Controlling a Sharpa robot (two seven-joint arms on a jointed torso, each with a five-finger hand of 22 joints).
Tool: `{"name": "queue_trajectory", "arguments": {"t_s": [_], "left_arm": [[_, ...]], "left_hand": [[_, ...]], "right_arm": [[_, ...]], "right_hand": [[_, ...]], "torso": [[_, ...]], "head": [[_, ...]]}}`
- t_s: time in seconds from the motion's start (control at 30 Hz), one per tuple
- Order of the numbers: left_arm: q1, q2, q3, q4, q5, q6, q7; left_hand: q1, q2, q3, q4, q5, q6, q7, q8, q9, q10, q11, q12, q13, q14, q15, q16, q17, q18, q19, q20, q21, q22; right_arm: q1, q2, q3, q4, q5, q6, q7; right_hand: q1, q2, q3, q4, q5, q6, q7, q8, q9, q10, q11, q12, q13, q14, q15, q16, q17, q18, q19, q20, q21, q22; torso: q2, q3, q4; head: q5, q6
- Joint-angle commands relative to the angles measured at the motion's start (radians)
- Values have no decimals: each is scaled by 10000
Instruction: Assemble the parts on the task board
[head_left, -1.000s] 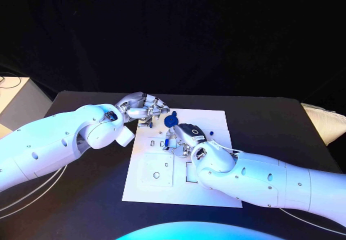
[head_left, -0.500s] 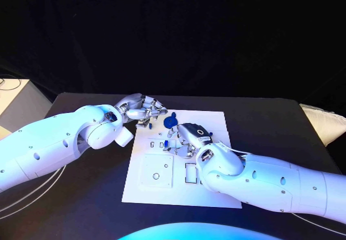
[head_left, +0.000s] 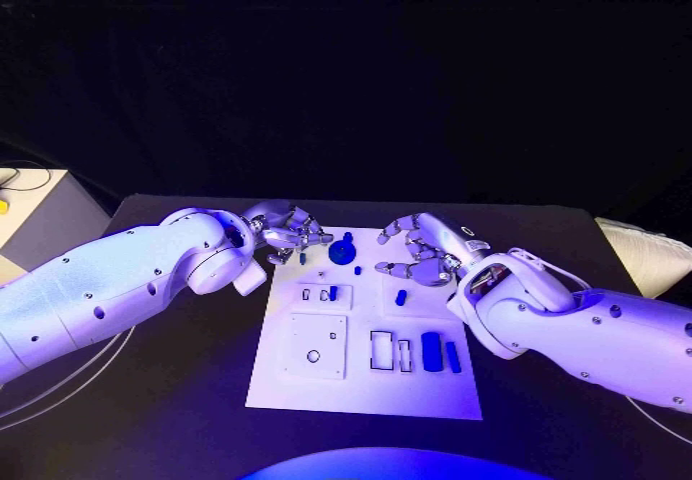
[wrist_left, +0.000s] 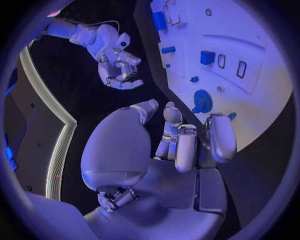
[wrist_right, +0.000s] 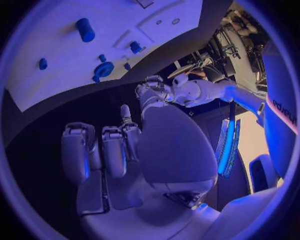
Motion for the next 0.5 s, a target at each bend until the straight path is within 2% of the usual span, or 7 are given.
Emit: {"name": "queue_trajectory", "arguments": {"t_s": [0.03, 0.17, 0.23, 0.4, 0.5], "left_arm": [[132, 252, 10, -161, -1629, 1656, -1920], [225, 569, 8, -357, -1990, 2612, -2737], [259, 737, 8, -474, -2122, 3101, -3161], [318, 1008, 4, -719, -2464, 3624, -3700], [359, 1144, -3, -841, -2736, 3767, -3847]], "left_hand": [[-180, -4, -35, 201, -23, -139, -4, 76, 119, -62, -8, -38, -40, 854, -81, 15, 2056, -165, 3, -74, 51, -9], [-267, 34, -62, 267, -22, -165, -6, 141, 213, -99, -5, -58, -69, 843, -78, -4, 2025, -166, -2, -56, 46, -11], [-590, 91, -196, 284, -34, -239, -16, 399, 522, -315, -4, -190, -265, 778, -68, -107, 1854, -115, -129, -49, -99, -269], [-776, 113, -285, 290, -22, -394, -11, 534, 733, -291, 1, -51, -115, 774, -68, -114, 1854, -122, -135, -33, -100, -245], [-959, 118, -380, 297, -28, -495, 9, 578, 839, -355, 22, -42, -133, 770, -51, -121, 1849, -119, -148, -25, -112, -259]], "right_arm": [[239, -268, 43, -76, 2545, 695, 1382], [517, -437, 85, -462, 3558, 777, 1573], [634, -484, 101, -745, 3989, 785, 1628], [777, -522, 118, -1271, 4432, 775, 1646], [822, -525, 122, -1482, 4538, 765, 1633]], "right_hand": [[18, -79, -11, 52, 93, -63, 4, 38, -11, -46, 3, -16, 1295, 862, 80, -35, 2048, 102, 518, 72, -17, 1554], [0, -58, -4, 59, 156, -60, 4, 47, -11, -52, 3, -18, 1290, 866, 81, -29, 2060, 102, 520, 73, -15, 1557], [-4, -35, 18, 51, 276, -82, 8, 49, -18, -83, 5, -42, 1266, 865, 81, -32, 2056, 108, 512, 74, -40, 1538], [-12, -39, 31, 45, 379, -143, 22, 27, -34, -100, 15, -53, 1254, 862, 87, -40, 2045, 109, 510, 76, -50, 1532], [-25, -55, 25, 46, 405, -192, 33, 5, -47, -115, 23, -64, 1243, 863, 92, -39, 2049, 110, 509, 79, -57, 1528]], "torso": [[-143, 49, -56], [-212, 92, -82], [-229, 107, -85], [-239, 145, -78], [-231, 141, -75]], "head": [[59, -63], [129, -101], [143, -124], [160, -222], [151, -263]]}}
